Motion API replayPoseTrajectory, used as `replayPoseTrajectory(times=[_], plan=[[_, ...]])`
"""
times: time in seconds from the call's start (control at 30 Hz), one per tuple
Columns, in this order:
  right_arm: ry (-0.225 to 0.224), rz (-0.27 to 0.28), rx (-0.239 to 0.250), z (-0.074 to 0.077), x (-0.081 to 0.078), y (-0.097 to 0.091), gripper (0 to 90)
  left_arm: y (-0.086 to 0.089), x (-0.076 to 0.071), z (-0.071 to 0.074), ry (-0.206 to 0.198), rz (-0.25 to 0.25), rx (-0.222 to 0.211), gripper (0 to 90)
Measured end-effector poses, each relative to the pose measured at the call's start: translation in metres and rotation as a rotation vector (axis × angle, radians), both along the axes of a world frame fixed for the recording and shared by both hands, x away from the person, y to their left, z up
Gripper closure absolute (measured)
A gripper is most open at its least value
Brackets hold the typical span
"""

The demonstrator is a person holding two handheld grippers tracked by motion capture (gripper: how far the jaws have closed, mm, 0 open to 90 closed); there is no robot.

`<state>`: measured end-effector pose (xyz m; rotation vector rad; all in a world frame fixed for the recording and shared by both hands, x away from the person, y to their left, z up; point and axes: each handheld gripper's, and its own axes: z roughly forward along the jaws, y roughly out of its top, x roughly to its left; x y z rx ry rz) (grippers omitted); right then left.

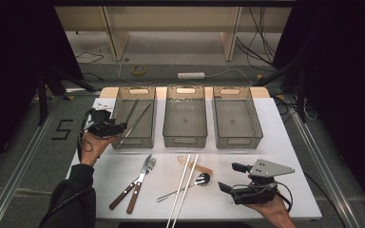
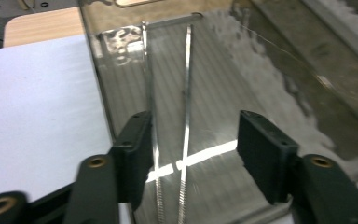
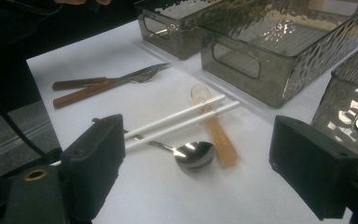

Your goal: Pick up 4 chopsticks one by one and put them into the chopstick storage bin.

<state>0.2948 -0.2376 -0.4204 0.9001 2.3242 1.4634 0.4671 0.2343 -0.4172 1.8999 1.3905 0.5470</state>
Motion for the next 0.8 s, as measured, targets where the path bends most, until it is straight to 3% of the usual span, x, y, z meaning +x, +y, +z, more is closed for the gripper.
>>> replayPoseTrajectory(times=[0.3,0.53,0.8], plan=[[0.014,-0.047,-0.010,-0.002,0.001,-0.002,19.4,-0.024,-0.027,0.022,0.019,-0.082,-0.042,31.7],[0.020,-0.074,-0.016,-0.003,0.002,-0.003,19.8,-0.053,-0.048,0.022,0.053,-0.173,-0.045,25.7],[0.028,-0.098,-0.014,-0.004,0.003,-0.005,19.8,-0.076,-0.068,0.019,0.088,-0.241,-0.040,22.2]])
